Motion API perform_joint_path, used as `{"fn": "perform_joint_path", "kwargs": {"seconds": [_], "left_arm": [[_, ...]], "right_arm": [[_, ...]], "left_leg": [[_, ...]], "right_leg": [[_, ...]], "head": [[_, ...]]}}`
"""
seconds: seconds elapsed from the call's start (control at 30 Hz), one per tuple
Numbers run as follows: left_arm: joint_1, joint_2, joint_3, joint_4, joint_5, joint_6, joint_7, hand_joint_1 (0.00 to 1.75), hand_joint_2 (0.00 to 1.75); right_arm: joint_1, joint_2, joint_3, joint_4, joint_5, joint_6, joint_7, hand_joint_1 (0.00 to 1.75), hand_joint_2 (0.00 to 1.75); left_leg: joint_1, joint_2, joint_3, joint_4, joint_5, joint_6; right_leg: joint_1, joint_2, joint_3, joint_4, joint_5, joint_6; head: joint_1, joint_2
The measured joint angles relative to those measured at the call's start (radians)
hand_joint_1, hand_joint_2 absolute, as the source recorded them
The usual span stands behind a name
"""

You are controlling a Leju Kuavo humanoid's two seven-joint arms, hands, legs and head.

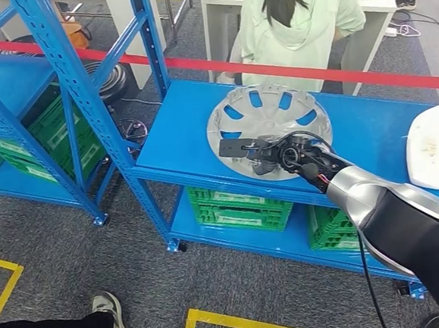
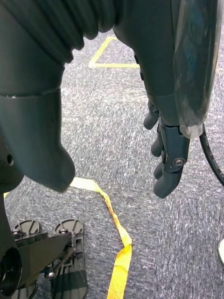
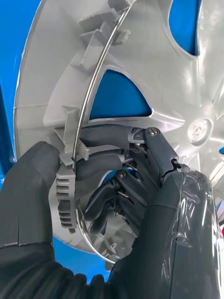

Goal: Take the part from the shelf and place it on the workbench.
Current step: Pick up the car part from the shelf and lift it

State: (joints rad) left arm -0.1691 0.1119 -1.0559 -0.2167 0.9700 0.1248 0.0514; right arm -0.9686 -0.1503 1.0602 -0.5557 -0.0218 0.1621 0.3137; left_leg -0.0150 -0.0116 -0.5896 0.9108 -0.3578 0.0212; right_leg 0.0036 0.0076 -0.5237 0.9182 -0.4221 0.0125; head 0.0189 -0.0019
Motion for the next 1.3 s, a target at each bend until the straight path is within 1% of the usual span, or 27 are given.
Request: {"fn": "perform_joint_path", "kwargs": {"seconds": [0.23,0.5,0.57,0.67,0.73,0.8,1.03,1.3], "left_arm": [[0.000,0.005,0.000,0.000,0.011,-0.003,-0.008,0.00,1.75],[0.001,0.009,0.004,0.000,0.031,0.009,-0.011,0.00,1.75],[0.001,0.009,0.004,0.000,0.031,0.010,-0.013,0.00,1.75],[0.002,0.009,0.004,0.000,0.035,0.016,-0.018,0.00,1.75],[0.005,0.009,0.004,0.000,0.040,0.021,-0.022,0.00,1.75],[0.007,0.009,0.005,0.000,0.043,0.024,-0.024,0.00,1.75],[0.014,0.009,0.008,0.000,0.047,0.033,-0.027,0.00,1.75],[0.022,0.009,0.008,0.000,0.056,0.042,-0.038,0.00,1.75]], "right_arm": [[0.000,0.000,0.000,-0.006,-0.002,-0.006,0.003,1.75,1.75],[-0.005,0.000,-0.001,-0.024,-0.021,-0.024,-0.013,1.75,1.75],[-0.005,0.000,-0.002,-0.030,-0.036,-0.034,-0.034,1.75,1.75],[-0.004,0.000,-0.013,-0.052,-0.095,-0.075,-0.106,1.75,1.75],[-0.004,0.001,-0.032,-0.083,-0.154,-0.118,-0.165,1.75,1.75],[-0.004,0.001,-0.057,-0.126,-0.201,-0.150,-0.200,1.75,1.75],[0.003,0.002,-0.121,-0.265,-0.263,-0.191,-0.250,1.75,1.75],[0.013,-0.002,-0.178,-0.461,-0.295,-0.267,-0.255,1.75,1.75]], "left_leg": [[0.000,0.000,0.000,0.000,0.000,0.000],[0.000,0.000,0.000,0.000,0.000,0.000],[0.000,0.000,0.000,0.000,0.000,0.000],[0.000,0.000,0.000,0.000,0.000,0.000],[0.000,0.000,0.000,0.000,0.000,0.000],[0.000,0.001,0.000,0.000,0.000,0.000],[0.000,0.001,0.000,0.000,0.000,-0.001],[0.001,0.001,0.000,-0.001,0.000,-0.001]], "right_leg": [[0.000,0.000,0.000,0.000,0.000,0.000],[0.000,0.000,0.000,0.000,0.000,0.000],[0.000,0.000,0.000,0.000,0.000,0.000],[0.000,0.000,0.000,0.000,0.000,0.000],[0.000,0.001,0.000,0.000,0.000,0.000],[0.000,0.002,0.000,0.000,0.000,-0.001],[0.001,0.002,-0.001,0.000,0.000,-0.001],[0.000,0.002,-0.002,0.000,0.000,-0.001]], "head": [[0.000,0.000],[0.000,0.000],[0.000,0.000],[0.000,0.000],[0.000,0.000],[0.000,0.000],[0.000,0.000],[0.000,0.000]]}}
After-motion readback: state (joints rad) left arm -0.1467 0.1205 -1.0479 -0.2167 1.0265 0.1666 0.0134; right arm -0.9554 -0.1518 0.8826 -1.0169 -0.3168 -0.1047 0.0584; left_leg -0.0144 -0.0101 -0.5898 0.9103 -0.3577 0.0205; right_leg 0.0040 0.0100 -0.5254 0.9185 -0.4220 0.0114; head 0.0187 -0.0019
